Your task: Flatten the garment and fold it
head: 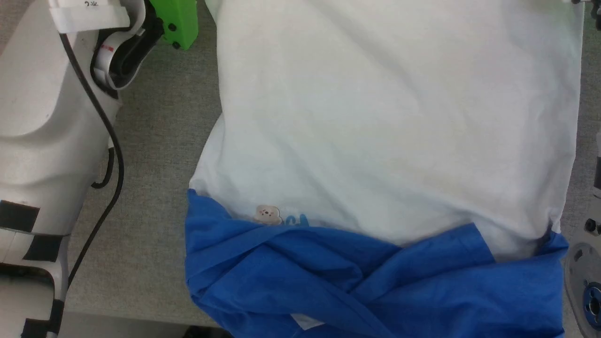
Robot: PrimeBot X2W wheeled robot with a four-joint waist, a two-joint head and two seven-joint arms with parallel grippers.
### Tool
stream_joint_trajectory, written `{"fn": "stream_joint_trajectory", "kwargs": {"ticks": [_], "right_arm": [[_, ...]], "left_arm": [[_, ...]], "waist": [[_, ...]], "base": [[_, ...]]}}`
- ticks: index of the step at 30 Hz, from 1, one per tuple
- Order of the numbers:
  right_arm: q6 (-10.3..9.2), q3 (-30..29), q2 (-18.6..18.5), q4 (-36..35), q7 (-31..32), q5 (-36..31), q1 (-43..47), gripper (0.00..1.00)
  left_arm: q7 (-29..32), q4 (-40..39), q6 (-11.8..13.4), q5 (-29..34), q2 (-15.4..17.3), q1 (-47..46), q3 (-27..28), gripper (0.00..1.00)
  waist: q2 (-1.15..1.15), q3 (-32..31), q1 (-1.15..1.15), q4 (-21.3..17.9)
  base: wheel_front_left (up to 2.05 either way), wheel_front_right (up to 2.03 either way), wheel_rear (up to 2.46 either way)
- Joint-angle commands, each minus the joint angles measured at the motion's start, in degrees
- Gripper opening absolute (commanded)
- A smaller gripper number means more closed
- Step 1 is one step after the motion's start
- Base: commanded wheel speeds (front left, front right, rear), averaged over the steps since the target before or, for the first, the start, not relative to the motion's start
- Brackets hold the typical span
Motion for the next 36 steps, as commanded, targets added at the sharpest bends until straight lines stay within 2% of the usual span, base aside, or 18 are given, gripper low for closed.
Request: {"fn": "stream_joint_trajectory", "kwargs": {"ticks": [1, 13, 22, 31, 36], "right_arm": [[-0.09, -0.28, 0.0, 0.08, -0.98, -0.36, -0.81, 0.0], [-0.09, 0.16, -3.76, 0.2, -11.74, 2.55, -0.7, 0.0], [-0.09, 2.28, -5.12, 0.68, -16.71, 5.84, 1.19, 0.0], [-0.09, 5.6, -7.57, -4.48, -20.18, 13.52, 10.95, 0.0], [-0.09, 5.04, -8.45, -10.42, -21.12, 17.97, 20.39, 0.0]], "left_arm": [[-0.95, 0.29, -0.38, -0.27, 0.28, -1.18, -0.01, 0.0], [-13.24, 1.77, 0.3, 2.51, 1.44, -1.87, 1.92, 0.0], [-17.85, 1.66, 0.43, 2.62, 2.32, 0.04, 2.32, 0.0], [-21.73, -5.76, 0.28, 2.2, 5.65, 9.51, 0.86, 0.0], [-23.53, -13.86, 2.36, 1.71, 8.75, 19.32, 0.93, 0.0]], "waist": [[0.0, -0.03, 0.0, -0.11], [0.0, -4.13, 0.0, -1.31], [0.0, -8.85, 0.0, -2.02], [0.0, -15.19, 0.0, -1.49], [0.0, -19.83, 0.0, -0.99]], "base": [[0.0, 0.0, 0.0], [0.0, 0.0, 0.0], [0.0, 0.0, 0.0], [0.0, 0.0, 0.0], [0.0, 0.0, 0.0]]}}
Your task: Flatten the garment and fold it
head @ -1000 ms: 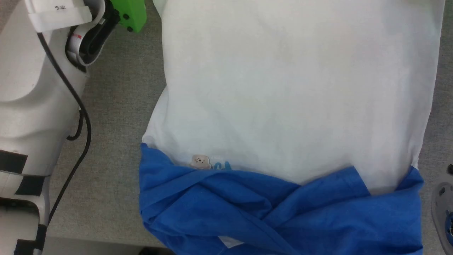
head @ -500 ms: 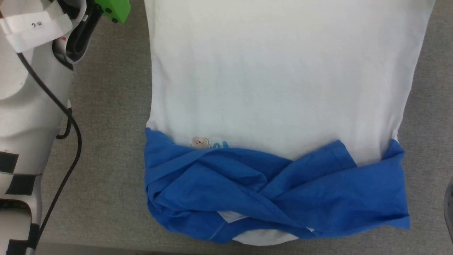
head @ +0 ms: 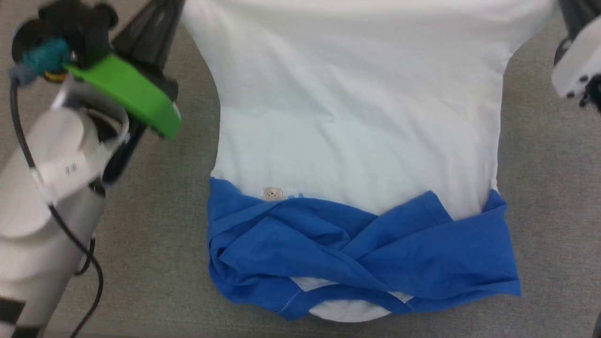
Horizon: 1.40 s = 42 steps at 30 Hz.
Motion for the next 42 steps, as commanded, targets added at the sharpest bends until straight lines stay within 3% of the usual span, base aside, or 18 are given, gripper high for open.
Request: {"fn": "stream_joint_trajectory", "kwargs": {"ticks": [1, 7, 16, 24, 35, 41, 42], "right_arm": [[-0.09, -0.66, -0.41, -1.87, -0.49, 0.94, 3.15, 0.0], [-0.09, -5.39, 1.41, -10.88, -1.3, 3.93, 15.88, 0.0], [-0.09, -9.83, 7.51, -22.99, -1.14, 5.21, 34.19, 0.0], [-0.09, -13.98, 12.35, -28.13, -1.86, 6.65, 46.14, 0.0], [-0.09, -17.33, 13.0, -27.03, -2.64, 9.63, 57.43, 0.0], [-0.09, -14.66, 13.01, -23.54, -2.55, 8.98, 59.24, 0.0], [-0.09, -11.81, 13.02, -20.19, -2.04, 5.93, 57.99, 0.0]], "left_arm": [[-0.57, -2.12, 0.98, -0.39, 1.56, 3.1, -0.09, 0.0], [-1.56, -12.24, 4.85, -0.5, 4.15, 14.1, -0.62, 0.0], [-2.94, -23.76, 12.03, -0.71, 7.11, 30.43, -1.42, 0.0], [-6.97, -27.76, 17.04, -4.01, 5.96, 44.17, -1.72, 0.0], [-9.46, -25.54, 17.64, -8.54, 4.31, 53.92, -2.15, 0.0], [-6.94, -22.66, 16.35, -10.61, 3.96, 54.68, -3.94, 0.0], [-4.34, -17.7, 15.08, -11.82, 2.67, 52.33, -5.19, 0.0]], "waist": [[0.0, -4.25, 0.0, 0.66], [0.0, -8.77, 0.0, 1.68], [0.0, -13.54, 0.0, 2.06], [0.0, -14.97, 0.0, 1.95], [0.0, -16.49, 0.0, 1.18], [0.0, -17.65, 0.0, 0.02], [0.0, -17.44, 0.0, -0.41]], "base": [[0.0, 0.0, 0.0], [0.0, 0.0, 0.0], [0.0, 0.0, 0.0], [0.0, 0.0, 0.0], [0.0, 0.0, 0.0], [0.0, 0.0, 0.0], [0.0, 0.0, 0.0]]}}
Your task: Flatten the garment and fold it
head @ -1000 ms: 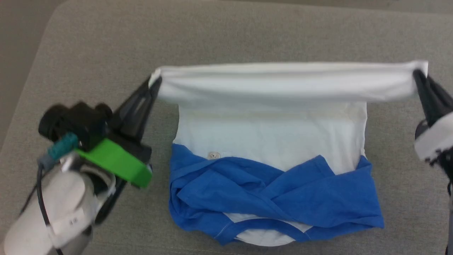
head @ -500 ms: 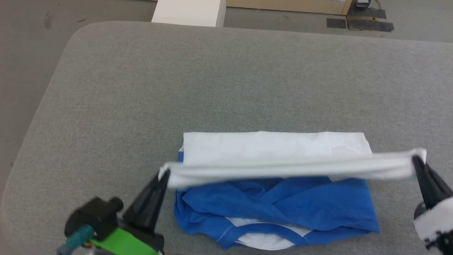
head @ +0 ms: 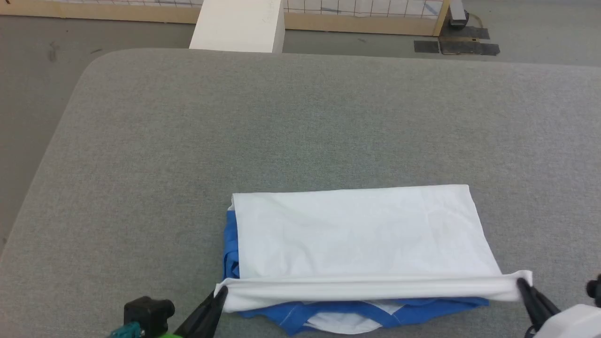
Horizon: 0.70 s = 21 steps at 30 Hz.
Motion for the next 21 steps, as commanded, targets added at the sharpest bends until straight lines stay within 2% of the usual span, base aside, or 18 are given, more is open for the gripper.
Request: {"fn": "stream_joint_trajectory", "kwargs": {"ticks": [1, 3, 7, 8, 9, 10, 11, 12, 13, 17, 21], "right_arm": [[-0.11, 0.4, -0.12, 1.0, -0.01, -0.95, -1.16, 0.0], [-0.11, 1.22, -0.12, 2.54, -0.08, -1.83, -2.35, 0.0], [-0.11, 2.26, -0.12, 5.44, -0.54, -2.8, -4.56, 0.0], [-0.11, 2.45, -0.12, 6.09, -0.73, -3.02, -5.03, 0.1], [-0.11, 2.64, -0.12, 6.5, -0.88, -3.19, -5.39, 0.29], [-0.11, 2.84, -0.12, 6.81, -0.98, -3.28, -5.68, 0.42], [-0.11, 3.04, -0.12, 7.03, -1.01, -3.24, -5.94, 0.92], [-0.11, 3.13, -0.12, 7.06, -0.95, -3.17, -6.09, 1.0], [-0.11, 3.15, -0.12, 6.96, -0.81, -3.13, -6.18, 1.0], [-0.11, 2.68, -0.12, 5.35, 0.0, -2.81, -5.93, 1.0], [-0.11, 1.46, -0.12, 2.16, 1.36, -1.34, -4.88, 1.0]], "left_arm": [[0.21, 1.72, -0.43, -0.82, -0.52, -1.83, 0.25, 0.0], [0.82, 4.28, -1.23, -1.24, -1.25, -3.22, -0.05, 0.0], [0.68, 8.78, -2.35, -1.6, -2.93, -6.2, 0.04, 0.18], [0.61, 9.69, -2.52, -1.66, -3.35, -6.87, 0.07, 0.29], [0.64, 10.33, -2.64, -1.57, -3.56, -7.36, -0.01, 0.47], [0.52, 10.75, -2.71, -1.64, -3.87, -7.77, 0.05, 0.62], [0.26, 11.04, -2.79, -2.1, -4.39, -8.04, 0.33, 0.88], [0.16, 11.17, -2.86, -2.32, -4.61, -8.16, 0.43, 0.92], [0.13, 11.22, -2.93, -2.44, -4.68, -8.19, 0.44, 1.0], [-0.28, 10.21, -2.76, -3.56, -4.91, -7.15, 0.92, 1.0], [-2.7, 7.49, -1.26, -4.37, -5.29, -5.42, 2.81, 1.0]], "waist": [[0.0, 0.41, 0.01, -0.08], [0.0, 0.98, 0.01, -0.04], [0.0, 2.0, 0.01, 0.32], [0.0, 2.26, 0.01, 0.46], [0.0, 2.4, 0.01, 0.52], [0.0, 2.5, 0.01, 0.59], [0.0, 2.59, 0.01, 0.69], [0.0, 2.62, 0.01, 0.77], [0.0, 2.62, 0.01, 0.87], [0.0, 2.26, 0.01, 1.25], [0.0, 1.57, 0.01, 1.73]], "base": [[0.0, 0.0, 0.0], [0.0, 0.0, 0.0], [0.0, 0.0, 0.0], [0.0, 0.0, 0.0], [0.0, 0.0, 0.0], [0.0, 0.0, 0.0], [0.0, 0.0, 0.0], [0.0, 0.0, 0.0], [0.0, 0.0, 0.0], [0.0, 0.0, 0.0], [0.0, 0.0, 0.0]]}}
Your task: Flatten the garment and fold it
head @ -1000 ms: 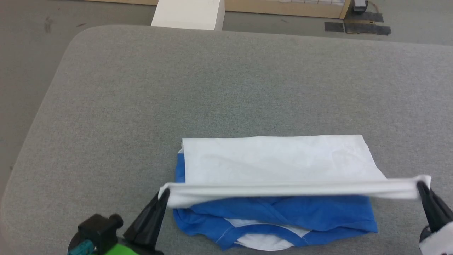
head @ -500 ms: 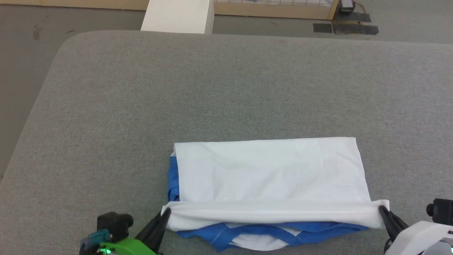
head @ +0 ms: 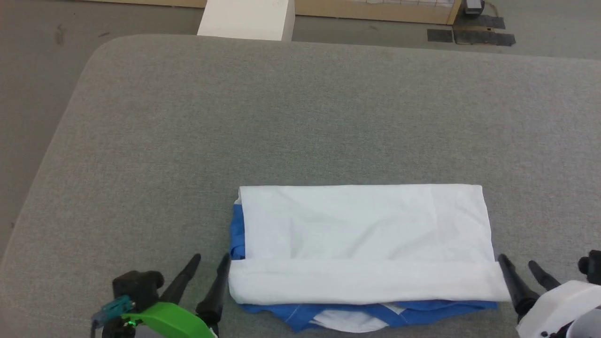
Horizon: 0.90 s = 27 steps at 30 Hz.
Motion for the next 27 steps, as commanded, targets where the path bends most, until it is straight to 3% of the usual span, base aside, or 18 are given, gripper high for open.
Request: {"fn": "stream_joint_trajectory", "kwargs": {"ticks": [1, 6, 9, 13, 16, 22, 27], "right_arm": [[-0.08, -0.56, -0.06, -1.09, 0.4, 0.55, 0.46, 1.0], [-0.08, -2.64, -0.06, -3.13, 1.85, 0.93, 0.93, 1.0], [-0.08, -2.96, -0.06, -2.55, 2.83, 0.6, 0.3, 1.0], [-0.08, -3.31, -0.06, 0.04, 5.15, 0.47, -1.44, 1.0], [-0.08, -3.77, -0.06, 2.46, 6.89, -0.19, -2.95, 1.0], [-0.08, -3.62, -0.23, 8.5, 8.38, -2.98, -6.06, 1.0], [-0.08, -2.86, -0.23, 12.65, 10.63, -2.88, -7.25, 1.0]], "left_arm": [[-1.2, -0.97, 0.85, -0.2, -0.17, 0.8, 0.99, 1.0], [-4.57, -6.78, 5.85, 4.02, -0.94, 2.53, 6.65, 1.0], [-4.99, -10.07, 9.29, 11.05, -1.93, 3.29, 10.86, 1.0], [-5.04, -13.13, 11.07, 19.86, -4.51, 5.66, 15.19, 1.0], [-5.04, -13.09, 10.51, 22.77, -6.14, 7.9, 16.41, 1.0], [-5.05, -11.95, 6.95, 25.88, -9.12, 10.05, 18.25, 1.0], [-5.05, -11.15, 5.07, 26.51, -9.77, 9.96, 18.64, 1.0]], "waist": [[0.0, -0.37, 0.0, 0.3], [0.0, -0.78, 0.0, 1.02], [0.0, -1.09, 0.0, 1.56], [0.0, -1.44, 0.0, 2.21], [0.0, -1.66, 0.0, 2.74], [0.0, -1.65, 0.0, 5.3], [0.0, -0.97, 0.0, 6.73]], "base": [[0.0, 0.0, 0.0], [0.0, 0.0, 0.0], [0.0, 0.0, 0.0], [0.0, 0.0, 0.0], [0.0, 0.0, 0.0], [0.0, 0.0, 0.0], [0.0, 0.0, 0.0]]}}
